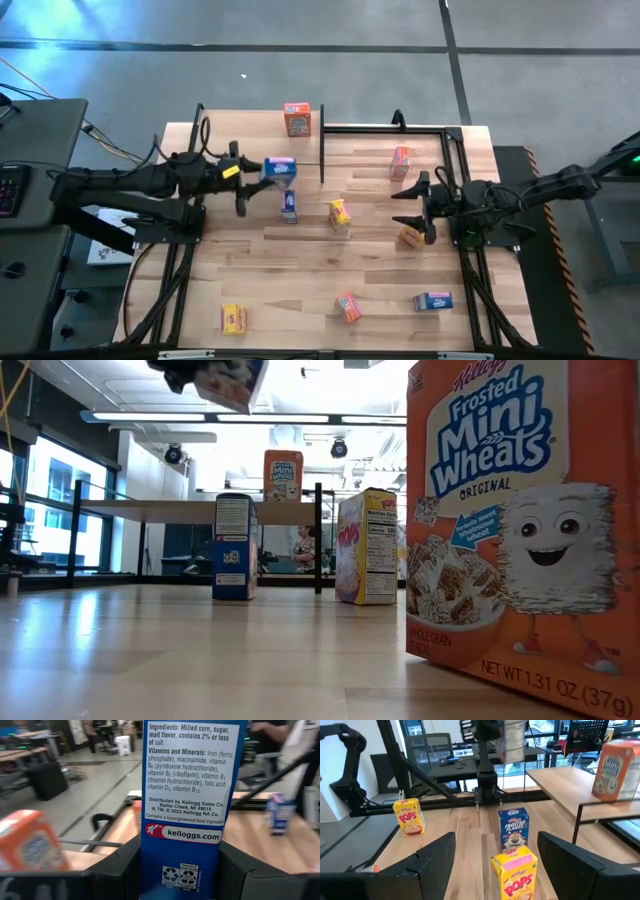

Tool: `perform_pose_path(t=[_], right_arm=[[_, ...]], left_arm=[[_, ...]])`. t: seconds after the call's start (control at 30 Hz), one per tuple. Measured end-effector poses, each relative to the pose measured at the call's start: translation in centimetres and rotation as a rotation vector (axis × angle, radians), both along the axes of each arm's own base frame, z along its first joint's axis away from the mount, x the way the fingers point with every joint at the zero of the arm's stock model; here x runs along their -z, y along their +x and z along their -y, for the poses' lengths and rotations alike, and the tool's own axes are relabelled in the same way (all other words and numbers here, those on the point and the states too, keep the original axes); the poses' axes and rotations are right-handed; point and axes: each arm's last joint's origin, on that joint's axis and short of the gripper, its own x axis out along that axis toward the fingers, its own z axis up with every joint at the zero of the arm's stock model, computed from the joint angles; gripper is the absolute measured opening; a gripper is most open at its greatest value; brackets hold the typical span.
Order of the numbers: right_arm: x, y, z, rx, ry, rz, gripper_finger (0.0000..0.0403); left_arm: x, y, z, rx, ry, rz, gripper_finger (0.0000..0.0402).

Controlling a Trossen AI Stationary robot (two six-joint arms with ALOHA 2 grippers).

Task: Stack cereal on shelf
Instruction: Put the middle blue cereal box on the shelf

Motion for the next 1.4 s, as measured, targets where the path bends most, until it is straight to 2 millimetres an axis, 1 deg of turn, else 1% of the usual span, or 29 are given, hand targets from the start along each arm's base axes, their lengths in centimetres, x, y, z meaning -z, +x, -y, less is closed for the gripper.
perform_pose_path(t=[0.13,0.3,0.43,0.57,0.77,0.97,1.1,1.2,1.33,1.4], right_arm=[[1.6,-0.2,0.0,0.003,0.029,-0.006,0.0274],[3.2,-0.2,0.0,0.005,0.041,-0.024,0.0274],[4.8,-0.4,0.1,0.005,0.034,-0.035,0.0274],[5.7,-1.1,0.3,0.002,0.051,0.020,0.0274],[5.9,-2.4,0.6,-0.003,0.044,0.094,0.0274],[5.5,-3.3,0.8,-0.005,0.002,0.136,0.0274],[5.6,-3.8,0.9,-0.006,-0.007,0.137,0.0274],[5.9,-4.0,1.0,-0.002,0.007,0.113,0.0274],[6.9,-4.1,1.1,0.023,0.029,0.143,0.0274],[7.1,-4.3,1.1,0.022,0.032,0.161,0.0274]], left_arm=[[0.0,-0.2,-1.6,-0.065,0.015,-0.005,0.0168],[0.0,-0.5,-3.1,-0.071,-0.006,-0.001,0.0168],[0.0,-0.8,-4.0,-0.067,-0.020,0.003,0.0168],[0.0,-0.9,-4.4,-0.052,-0.049,0.012,0.0168],[0.0,-1.0,-4.5,-0.041,-0.083,0.021,0.0168],[0.0,-1.0,-4.5,-0.041,-0.081,0.020,0.0168],[0.0,-1.0,-4.6,-0.039,-0.050,0.010,0.0168],[0.0,-1.1,-4.9,-0.061,-0.050,0.010,0.0168],[0.0,-1.4,-5.5,-0.090,-0.050,0.010,0.0168],[0.0,-1.5,-5.8,-0.086,-0.054,0.011,0.0168]])
